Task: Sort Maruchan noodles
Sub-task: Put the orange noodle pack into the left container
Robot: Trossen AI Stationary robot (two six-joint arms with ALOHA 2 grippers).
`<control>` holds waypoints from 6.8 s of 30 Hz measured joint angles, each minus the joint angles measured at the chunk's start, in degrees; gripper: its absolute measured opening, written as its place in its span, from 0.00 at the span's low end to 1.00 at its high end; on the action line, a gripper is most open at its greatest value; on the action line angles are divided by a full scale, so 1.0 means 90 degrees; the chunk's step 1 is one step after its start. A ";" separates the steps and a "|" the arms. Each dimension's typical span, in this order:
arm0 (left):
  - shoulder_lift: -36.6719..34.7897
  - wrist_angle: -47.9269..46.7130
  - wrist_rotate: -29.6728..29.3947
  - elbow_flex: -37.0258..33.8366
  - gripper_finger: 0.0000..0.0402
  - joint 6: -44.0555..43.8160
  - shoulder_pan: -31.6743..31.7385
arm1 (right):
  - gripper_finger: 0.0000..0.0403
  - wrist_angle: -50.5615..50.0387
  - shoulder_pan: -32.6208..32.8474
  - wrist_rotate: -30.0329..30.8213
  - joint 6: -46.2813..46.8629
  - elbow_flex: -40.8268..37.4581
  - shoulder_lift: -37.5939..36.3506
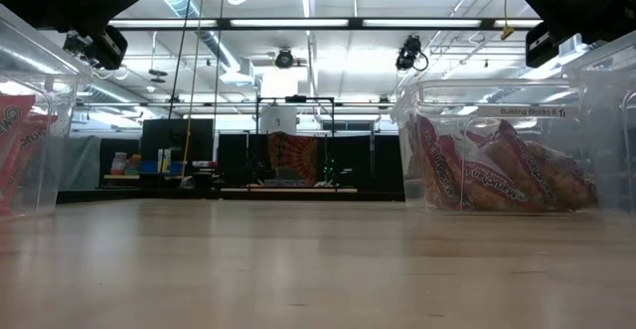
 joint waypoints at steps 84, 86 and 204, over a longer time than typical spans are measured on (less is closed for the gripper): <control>0.0002 0.0002 0.0000 0.0005 0.10 -0.0003 0.0002 | 0.34 -0.6959 -0.5558 0.2231 0.2600 0.8084 1.2544; 0.0002 0.0002 0.0002 0.0005 0.10 -0.0004 0.0001 | 0.30 -0.6900 -0.5556 0.2292 0.2611 0.8080 1.2548; 0.7956 -0.3266 -0.1173 0.7626 0.71 -0.1986 0.1057 | 0.02 -0.0102 -0.1721 0.1336 0.1905 0.8939 1.0309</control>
